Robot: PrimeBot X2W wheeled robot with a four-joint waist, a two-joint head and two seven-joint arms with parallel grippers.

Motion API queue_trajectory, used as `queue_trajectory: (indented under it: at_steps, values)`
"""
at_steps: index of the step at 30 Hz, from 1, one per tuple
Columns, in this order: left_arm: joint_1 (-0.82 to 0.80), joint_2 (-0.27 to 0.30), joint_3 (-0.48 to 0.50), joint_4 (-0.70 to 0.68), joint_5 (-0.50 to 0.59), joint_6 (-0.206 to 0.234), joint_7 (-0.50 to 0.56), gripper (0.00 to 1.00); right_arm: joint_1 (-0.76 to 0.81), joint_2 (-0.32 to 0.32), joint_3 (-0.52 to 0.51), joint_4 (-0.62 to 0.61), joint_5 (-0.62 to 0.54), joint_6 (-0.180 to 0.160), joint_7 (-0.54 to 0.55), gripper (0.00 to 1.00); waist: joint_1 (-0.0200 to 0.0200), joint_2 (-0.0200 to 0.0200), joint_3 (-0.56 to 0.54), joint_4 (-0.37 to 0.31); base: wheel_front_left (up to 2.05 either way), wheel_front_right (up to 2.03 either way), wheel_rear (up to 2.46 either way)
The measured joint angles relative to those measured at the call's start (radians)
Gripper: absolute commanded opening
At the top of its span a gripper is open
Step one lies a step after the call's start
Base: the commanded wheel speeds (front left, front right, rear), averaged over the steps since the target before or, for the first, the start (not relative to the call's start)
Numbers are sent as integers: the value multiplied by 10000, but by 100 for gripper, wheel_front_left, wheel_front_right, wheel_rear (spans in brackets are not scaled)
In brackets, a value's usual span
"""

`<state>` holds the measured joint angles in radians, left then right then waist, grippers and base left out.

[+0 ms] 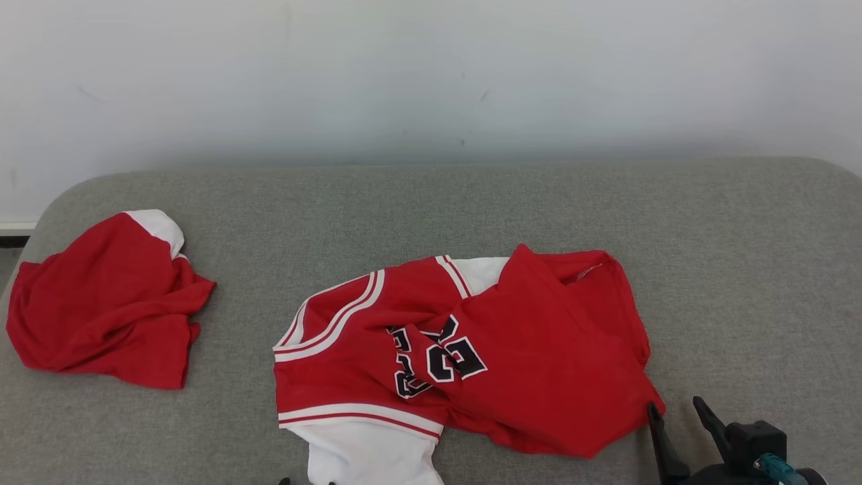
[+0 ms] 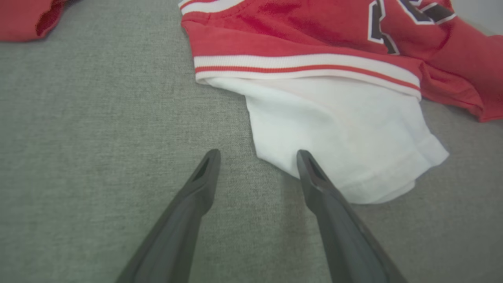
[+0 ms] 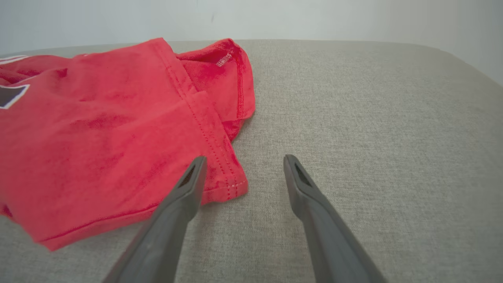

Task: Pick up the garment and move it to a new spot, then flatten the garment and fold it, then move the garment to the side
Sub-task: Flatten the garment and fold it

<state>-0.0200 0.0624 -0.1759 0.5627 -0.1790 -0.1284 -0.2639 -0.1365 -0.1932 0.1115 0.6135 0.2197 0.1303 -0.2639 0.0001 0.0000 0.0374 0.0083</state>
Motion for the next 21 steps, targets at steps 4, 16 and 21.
queue_trajectory:
  at_steps: [4,16,21]
  values:
    - [-343,-44,-372,362,-153,-12,0,100,-420,59,194,851,151,0,0,100,0,0,103,118,0,0,0]
    - [-1239,-75,-1310,1371,-1085,-8,-90,0,-1136,245,702,1962,880,0,-2,0,-1,-1,379,306,0,0,0]
    - [-1273,-136,-1373,1154,-1227,-27,-29,0,-1038,219,717,1398,1164,0,2,0,0,1,287,295,0,0,0]
